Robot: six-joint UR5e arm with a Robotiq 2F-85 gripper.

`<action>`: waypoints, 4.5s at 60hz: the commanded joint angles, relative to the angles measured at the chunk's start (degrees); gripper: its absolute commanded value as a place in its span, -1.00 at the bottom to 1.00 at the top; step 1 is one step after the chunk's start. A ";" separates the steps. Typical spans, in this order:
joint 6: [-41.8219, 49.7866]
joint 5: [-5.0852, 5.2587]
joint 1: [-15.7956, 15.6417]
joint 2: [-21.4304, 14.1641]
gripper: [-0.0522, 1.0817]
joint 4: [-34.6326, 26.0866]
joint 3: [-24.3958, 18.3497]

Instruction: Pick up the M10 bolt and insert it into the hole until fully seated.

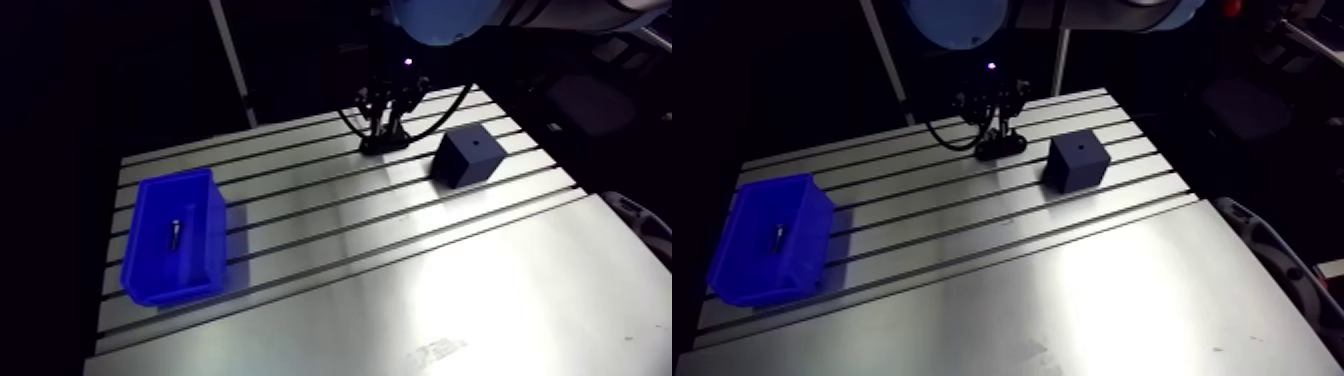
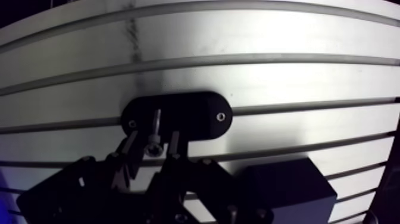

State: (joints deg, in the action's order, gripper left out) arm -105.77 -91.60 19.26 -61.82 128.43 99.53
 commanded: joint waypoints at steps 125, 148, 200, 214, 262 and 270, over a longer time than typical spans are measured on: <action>-2.01 -0.20 4.81 -4.92 0.99 -34.82 -25.99; -3.12 -0.36 8.77 -4.57 0.99 -44.91 -28.83; -5.28 -2.39 8.86 -6.42 0.99 -41.15 -20.85; -5.18 -2.40 9.29 -6.90 0.99 -38.91 -18.27; -5.81 -2.75 10.37 -10.64 0.99 -33.93 -11.29; -7.01 -2.66 10.54 -10.80 0.99 -31.97 -9.73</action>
State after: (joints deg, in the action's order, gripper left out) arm -111.79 -94.34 29.61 -72.43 94.61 88.09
